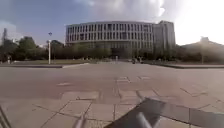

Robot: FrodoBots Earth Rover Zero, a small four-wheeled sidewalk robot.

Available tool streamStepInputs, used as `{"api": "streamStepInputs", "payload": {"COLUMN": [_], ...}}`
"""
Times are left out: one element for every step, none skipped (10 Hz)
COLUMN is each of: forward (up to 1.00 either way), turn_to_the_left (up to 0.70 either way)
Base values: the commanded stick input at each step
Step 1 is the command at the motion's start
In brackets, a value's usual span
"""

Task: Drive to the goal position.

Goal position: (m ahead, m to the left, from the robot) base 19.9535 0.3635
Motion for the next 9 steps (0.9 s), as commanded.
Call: {"api": "streamStepInputs", "payload": {"forward": [1.0, 1.0, 1.0, 1.0, 1.0, 1.0, 1.0, 1.0, 1.0], "turn_to_the_left": [0.0, 0.0, 0.0, 0.0, 0.0, 0.0, 0.0, 0.0, 0.0]}}
